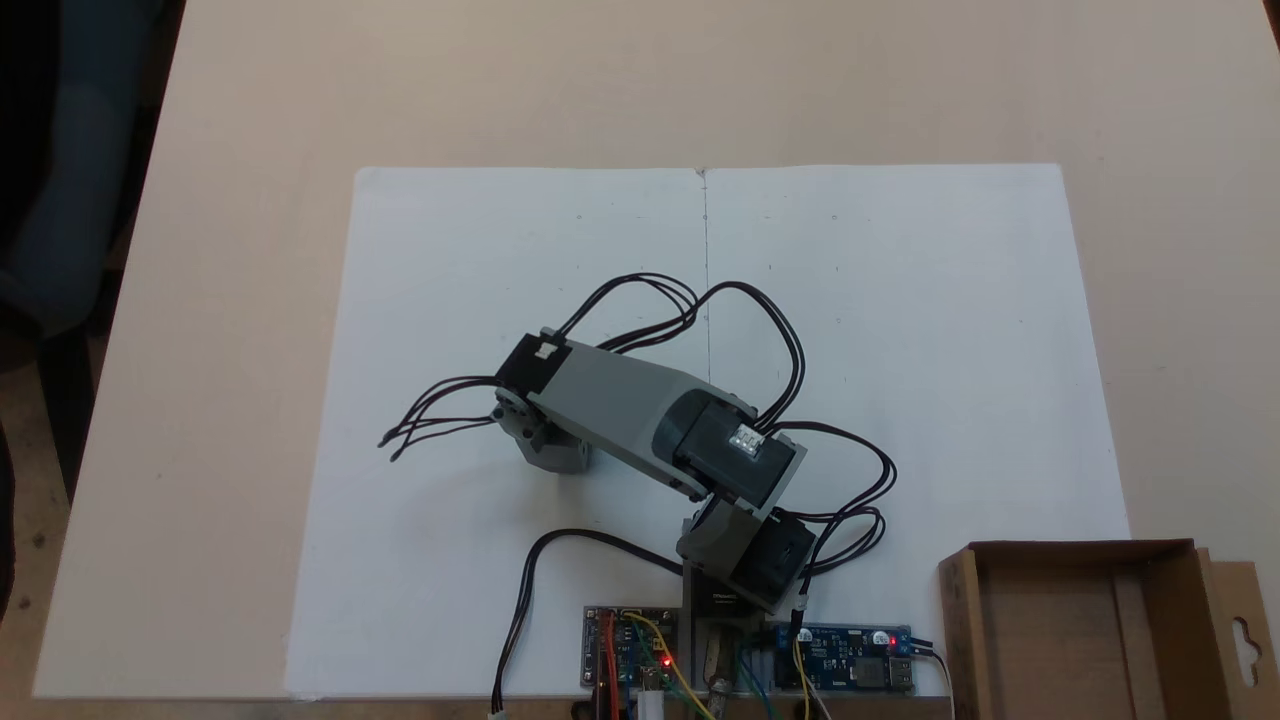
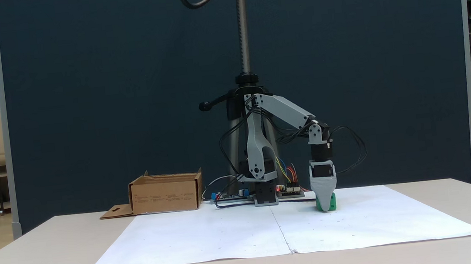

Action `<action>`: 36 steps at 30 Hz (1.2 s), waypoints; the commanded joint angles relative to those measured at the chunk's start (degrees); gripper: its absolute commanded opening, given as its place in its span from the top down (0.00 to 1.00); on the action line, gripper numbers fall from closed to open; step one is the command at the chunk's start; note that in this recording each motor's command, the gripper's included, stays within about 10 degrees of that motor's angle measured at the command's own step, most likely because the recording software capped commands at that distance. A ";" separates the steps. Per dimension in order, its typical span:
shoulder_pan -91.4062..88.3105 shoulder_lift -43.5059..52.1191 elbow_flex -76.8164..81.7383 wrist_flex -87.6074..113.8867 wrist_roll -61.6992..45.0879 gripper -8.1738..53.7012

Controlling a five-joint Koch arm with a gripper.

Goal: Grasp a green dice and put it in the bin.

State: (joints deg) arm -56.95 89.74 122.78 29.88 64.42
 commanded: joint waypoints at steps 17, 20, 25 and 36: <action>24.35 14.77 0.26 -4.31 -3.96 0.68; 37.07 22.41 0.09 -8.26 -10.28 0.68; 61.06 29.09 -2.46 -13.80 -21.43 0.68; 111.18 22.24 -18.98 -14.41 -46.49 0.68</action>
State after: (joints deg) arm 49.04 111.18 107.84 18.81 23.73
